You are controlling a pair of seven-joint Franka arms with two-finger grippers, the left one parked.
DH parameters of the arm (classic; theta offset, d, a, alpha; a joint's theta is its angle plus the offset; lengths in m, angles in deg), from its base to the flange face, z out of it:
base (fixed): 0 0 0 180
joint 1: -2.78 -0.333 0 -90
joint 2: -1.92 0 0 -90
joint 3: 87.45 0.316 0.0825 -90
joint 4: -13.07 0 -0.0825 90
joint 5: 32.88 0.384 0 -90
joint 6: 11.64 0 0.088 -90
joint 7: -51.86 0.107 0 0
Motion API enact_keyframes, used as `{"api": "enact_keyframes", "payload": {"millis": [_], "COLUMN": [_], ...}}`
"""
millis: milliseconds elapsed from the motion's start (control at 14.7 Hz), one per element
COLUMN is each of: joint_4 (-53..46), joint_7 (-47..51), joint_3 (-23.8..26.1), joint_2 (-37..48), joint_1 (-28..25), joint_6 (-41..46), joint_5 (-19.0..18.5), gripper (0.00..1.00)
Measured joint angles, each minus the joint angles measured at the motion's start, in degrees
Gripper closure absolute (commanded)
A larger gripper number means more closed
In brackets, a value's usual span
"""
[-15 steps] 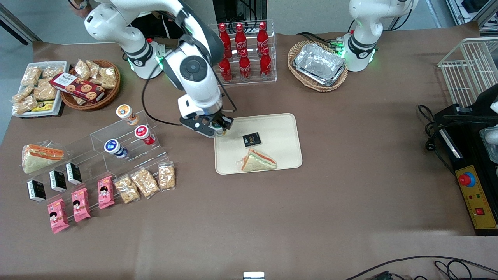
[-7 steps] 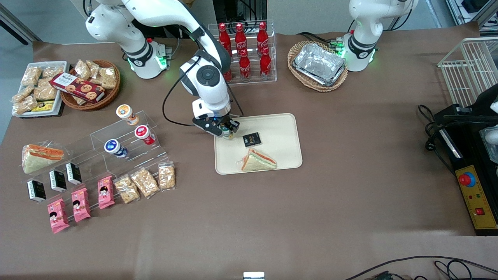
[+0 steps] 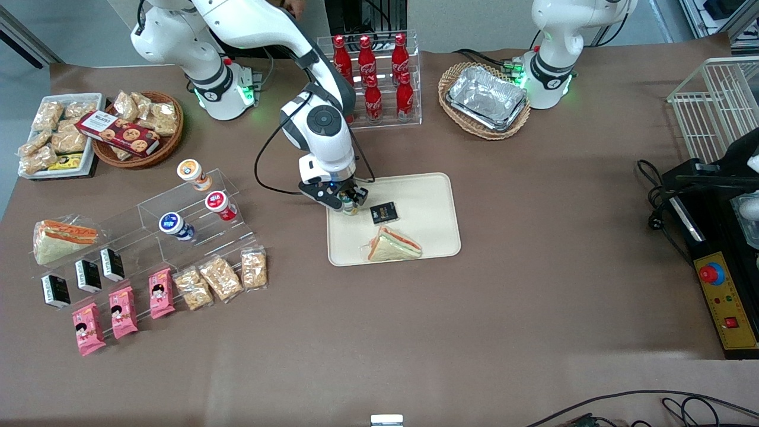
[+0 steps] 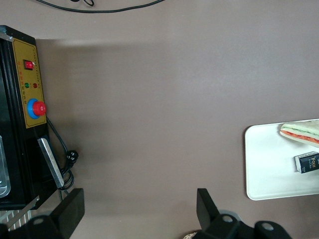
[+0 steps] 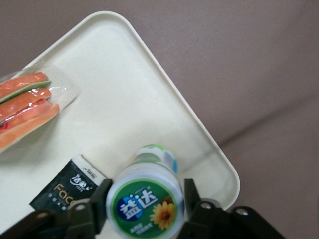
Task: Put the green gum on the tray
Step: 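Lower the green gum bottle onto the tray beside the black pack, then open the right gripper and withdraw it back toward the rack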
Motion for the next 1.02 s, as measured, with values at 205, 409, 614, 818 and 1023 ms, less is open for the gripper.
{"api": "enact_keyframes", "payload": {"millis": [205, 409, 614, 818, 1023], "joint_4": [0.0, 0.0, 0.0, -0.45, -2.24], "joint_7": [0.13, 0.18, 0.2, 0.19, -2.11], "joint_3": [-0.02, -0.1, -0.18, -0.79, -1.64], "joint_2": [0.0, -0.01, -0.01, 0.46, 3.79], "joint_1": [-0.04, -0.04, -0.04, 0.04, 1.95], "joint_6": [-0.06, -0.08, -0.08, -0.49, 2.73], "joint_5": [0.0, 0.0, 0.0, 0.0, -0.02], "gripper": [0.0, 0.0, 0.0, 0.0, 0.0]}}
